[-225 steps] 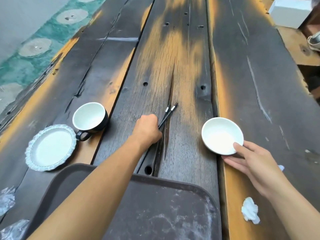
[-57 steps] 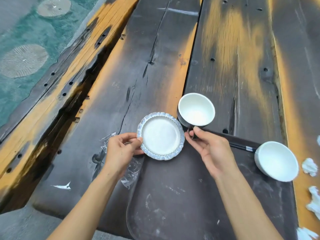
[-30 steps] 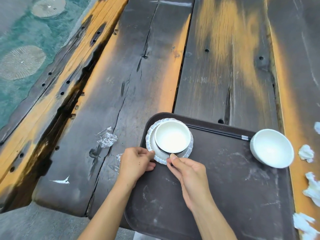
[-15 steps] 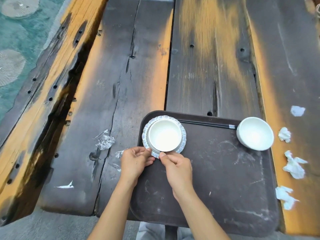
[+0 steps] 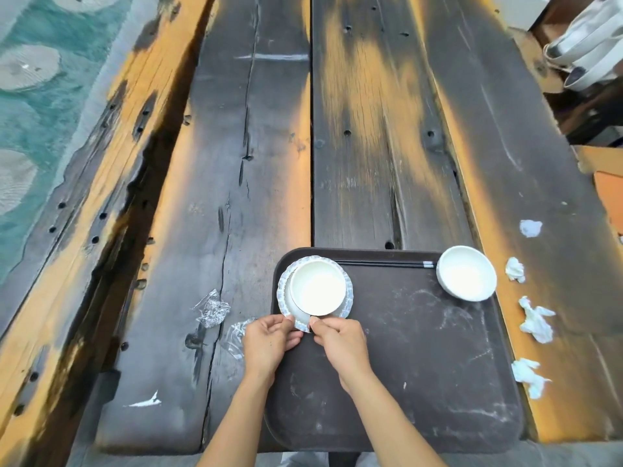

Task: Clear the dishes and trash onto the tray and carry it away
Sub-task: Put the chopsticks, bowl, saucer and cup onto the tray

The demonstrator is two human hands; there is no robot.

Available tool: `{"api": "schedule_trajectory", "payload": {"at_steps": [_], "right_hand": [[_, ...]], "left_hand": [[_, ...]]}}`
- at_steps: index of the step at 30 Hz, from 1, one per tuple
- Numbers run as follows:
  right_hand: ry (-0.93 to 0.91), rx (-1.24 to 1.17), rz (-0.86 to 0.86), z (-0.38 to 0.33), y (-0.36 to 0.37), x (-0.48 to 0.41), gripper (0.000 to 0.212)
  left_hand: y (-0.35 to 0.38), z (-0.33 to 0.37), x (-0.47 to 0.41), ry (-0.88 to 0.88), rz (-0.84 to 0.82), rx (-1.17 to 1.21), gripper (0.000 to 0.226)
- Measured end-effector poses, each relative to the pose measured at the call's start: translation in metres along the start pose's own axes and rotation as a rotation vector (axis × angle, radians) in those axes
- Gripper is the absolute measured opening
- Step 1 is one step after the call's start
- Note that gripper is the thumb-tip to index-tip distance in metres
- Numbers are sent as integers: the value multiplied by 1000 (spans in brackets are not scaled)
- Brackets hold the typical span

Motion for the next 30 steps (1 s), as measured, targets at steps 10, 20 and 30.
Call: {"api": "schedule_trajectory", "payload": {"at_steps": [10, 20, 30], "right_hand": [[51, 6, -55, -3, -3, -1, 32], [-71, 193, 61, -23, -49, 25, 14], [-128, 728, 401, 27, -240, 55, 27]], "left_hand": [[1, -2, 4, -17, -24, -94, 16], [-2, -1, 30, 6, -97, -345, 8], [117, 5, 83, 306, -307, -968, 11]]}}
Point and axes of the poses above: each hand's wrist, its own x-axis away from the middle knuckle, its own y-axis out of the palm, z = x × y, the point moved 8 cm from there along -x, towards the middle knuckle, and after that the axes turned 1 degree about -z, right-handed, at the moved point
